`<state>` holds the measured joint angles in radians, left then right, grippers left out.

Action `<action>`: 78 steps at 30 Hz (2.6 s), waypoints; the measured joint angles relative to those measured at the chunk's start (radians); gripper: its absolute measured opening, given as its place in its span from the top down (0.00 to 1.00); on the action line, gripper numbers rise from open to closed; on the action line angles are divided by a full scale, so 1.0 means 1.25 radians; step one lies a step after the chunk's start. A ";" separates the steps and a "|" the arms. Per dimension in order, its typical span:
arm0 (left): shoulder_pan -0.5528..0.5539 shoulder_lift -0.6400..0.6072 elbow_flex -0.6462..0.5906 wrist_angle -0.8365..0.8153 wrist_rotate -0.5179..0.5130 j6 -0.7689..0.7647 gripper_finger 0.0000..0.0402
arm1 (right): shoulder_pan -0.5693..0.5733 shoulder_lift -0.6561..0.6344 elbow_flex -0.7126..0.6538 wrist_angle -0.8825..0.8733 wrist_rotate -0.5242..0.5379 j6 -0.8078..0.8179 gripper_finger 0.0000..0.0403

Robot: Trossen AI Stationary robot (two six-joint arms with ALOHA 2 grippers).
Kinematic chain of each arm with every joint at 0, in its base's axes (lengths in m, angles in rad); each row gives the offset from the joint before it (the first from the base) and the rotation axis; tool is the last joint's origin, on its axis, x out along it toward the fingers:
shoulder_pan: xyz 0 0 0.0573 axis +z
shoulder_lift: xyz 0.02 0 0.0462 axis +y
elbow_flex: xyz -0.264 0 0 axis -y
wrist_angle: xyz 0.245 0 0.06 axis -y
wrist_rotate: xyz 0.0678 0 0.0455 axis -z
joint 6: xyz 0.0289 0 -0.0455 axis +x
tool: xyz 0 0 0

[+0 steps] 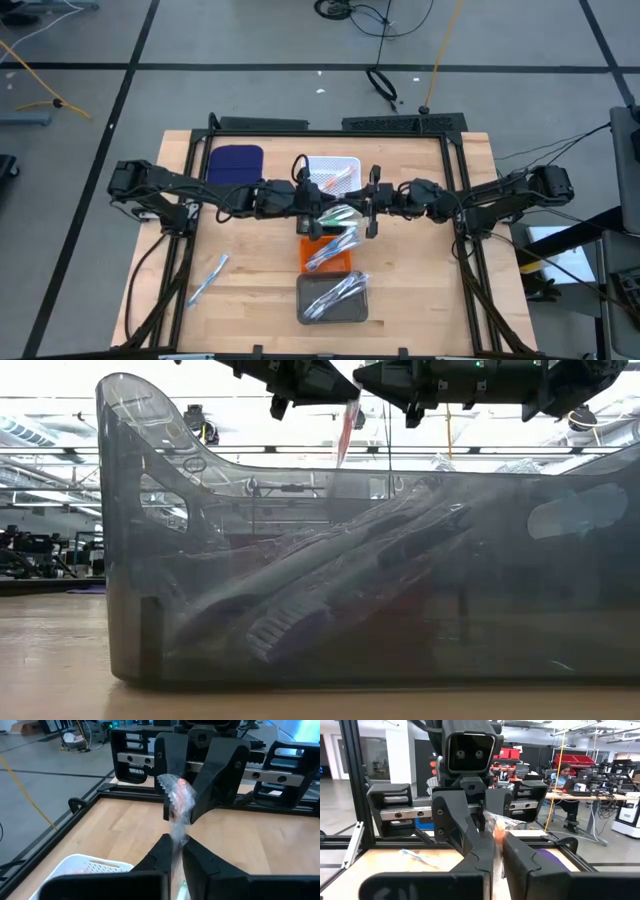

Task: Pick & Place Toothbrushes
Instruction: Put the orange toothbrush into the white basket

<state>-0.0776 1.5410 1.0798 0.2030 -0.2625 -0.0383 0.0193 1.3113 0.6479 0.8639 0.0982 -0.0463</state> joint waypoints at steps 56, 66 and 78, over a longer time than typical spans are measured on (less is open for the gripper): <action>-0.051 -0.121 0.000 -0.407 -0.049 -0.101 0.58 | -0.274 0.460 0.099 0.403 -0.062 0.363 0.97; -0.051 -0.120 0.000 -0.413 -0.049 -0.106 0.58 | -0.277 0.461 0.106 0.384 -0.105 0.351 0.96; -0.051 -0.120 0.000 -0.421 -0.049 -0.126 0.58 | -0.281 0.460 0.106 0.346 -0.123 0.297 0.56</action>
<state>-0.1410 1.3907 1.0798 -0.3230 -0.3241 -0.1963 -0.3314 1.8859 0.7807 1.2959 -0.0553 0.3248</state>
